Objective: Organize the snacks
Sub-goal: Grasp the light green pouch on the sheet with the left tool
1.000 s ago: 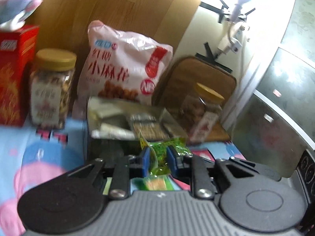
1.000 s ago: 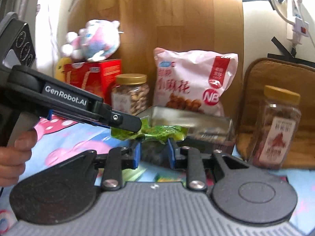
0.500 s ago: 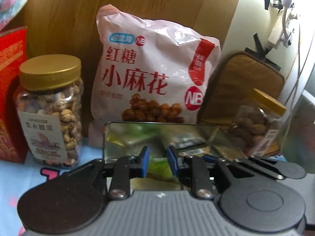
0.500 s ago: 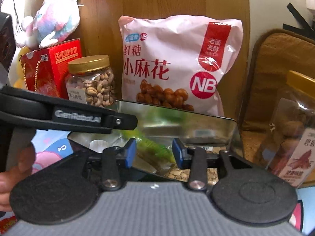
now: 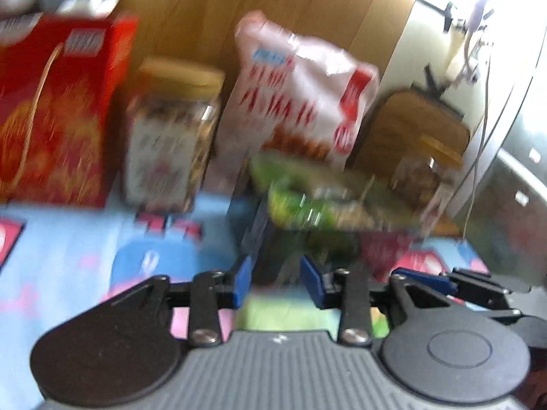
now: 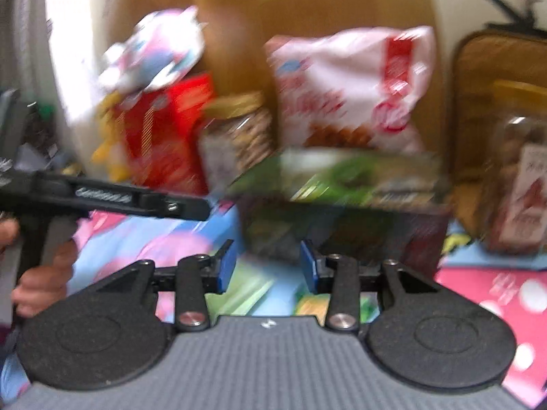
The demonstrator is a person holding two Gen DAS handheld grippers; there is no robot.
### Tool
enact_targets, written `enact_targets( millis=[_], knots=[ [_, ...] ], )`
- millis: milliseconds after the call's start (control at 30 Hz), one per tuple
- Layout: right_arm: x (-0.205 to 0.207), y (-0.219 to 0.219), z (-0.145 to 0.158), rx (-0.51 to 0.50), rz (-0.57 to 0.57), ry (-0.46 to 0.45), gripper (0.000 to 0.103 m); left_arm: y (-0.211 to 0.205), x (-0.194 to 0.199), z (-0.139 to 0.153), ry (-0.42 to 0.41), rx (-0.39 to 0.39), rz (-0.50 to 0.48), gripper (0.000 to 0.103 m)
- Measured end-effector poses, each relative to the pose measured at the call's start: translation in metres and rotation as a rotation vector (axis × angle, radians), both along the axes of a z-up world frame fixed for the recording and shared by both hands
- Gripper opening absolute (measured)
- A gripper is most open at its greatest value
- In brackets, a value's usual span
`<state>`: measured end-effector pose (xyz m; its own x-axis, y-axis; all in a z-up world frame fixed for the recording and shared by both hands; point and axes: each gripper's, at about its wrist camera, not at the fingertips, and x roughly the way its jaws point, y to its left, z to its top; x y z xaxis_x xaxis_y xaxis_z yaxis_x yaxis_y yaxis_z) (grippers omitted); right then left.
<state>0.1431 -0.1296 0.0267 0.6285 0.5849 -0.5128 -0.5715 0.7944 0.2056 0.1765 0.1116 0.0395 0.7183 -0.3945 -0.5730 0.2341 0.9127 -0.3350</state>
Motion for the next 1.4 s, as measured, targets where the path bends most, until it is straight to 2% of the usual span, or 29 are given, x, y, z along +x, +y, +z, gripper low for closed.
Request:
enact_targets(
  millis=[100, 167, 333, 367, 433, 467, 500, 733, 1000, 1067, 1167, 1300, 1400],
  knots=[
    [-0.001, 0.027, -0.012, -0.09, 0.052, 0.025, 0.053, 0.008, -0.001, -0.021, 0.08, -0.013, 0.01, 0.041],
    [0.004, 0.041, -0.02, -0.129, 0.052, 0.062, 0.053, 0.01, 0.002, -0.032, 0.127, -0.058, -0.007, 0.041],
    [0.018, 0.056, -0.023, -0.164, 0.017, 0.118, 0.055, 0.0, 0.008, -0.042, 0.145, -0.087, -0.009, 0.035],
    [0.019, 0.059, -0.026, -0.172, 0.027, 0.135, 0.051, 0.0, 0.009, -0.041, 0.147, -0.092, -0.001, 0.034],
    [0.014, 0.058, -0.027, -0.194, 0.013, 0.114, 0.043, 0.002, 0.008, -0.042, 0.155, -0.114, 0.007, 0.029],
    [0.011, 0.058, -0.024, -0.19, 0.017, 0.116, 0.035, 0.004, 0.006, -0.042, 0.164, -0.133, 0.006, 0.028],
    [0.006, 0.057, -0.021, -0.177, 0.019, 0.119, 0.034, 0.005, 0.001, -0.041, 0.168, -0.149, 0.003, 0.028],
    [-0.072, 0.038, -0.008, -0.225, 0.051, -0.013, 0.034, -0.01, -0.057, -0.019, 0.108, -0.12, -0.034, 0.028],
    [-0.17, 0.017, -0.031, -0.28, 0.109, -0.095, 0.034, -0.052, -0.144, -0.029, 0.098, 0.021, -0.148, 0.028],
    [-0.185, 0.009, -0.034, -0.261, 0.118, -0.114, 0.035, -0.056, -0.162, -0.032, 0.092, 0.038, -0.159, 0.029],
    [-0.193, -0.006, -0.035, -0.16, 0.105, -0.085, 0.036, -0.056, -0.183, -0.034, 0.107, 0.026, -0.167, 0.031],
    [-0.196, -0.019, -0.036, -0.065, 0.066, -0.046, 0.043, -0.059, -0.198, -0.032, 0.1, 0.067, -0.187, 0.045],
    [-0.198, -0.017, -0.035, -0.06, 0.07, -0.064, 0.046, -0.054, -0.199, -0.024, 0.094, 0.041, -0.186, 0.05]
  ],
)
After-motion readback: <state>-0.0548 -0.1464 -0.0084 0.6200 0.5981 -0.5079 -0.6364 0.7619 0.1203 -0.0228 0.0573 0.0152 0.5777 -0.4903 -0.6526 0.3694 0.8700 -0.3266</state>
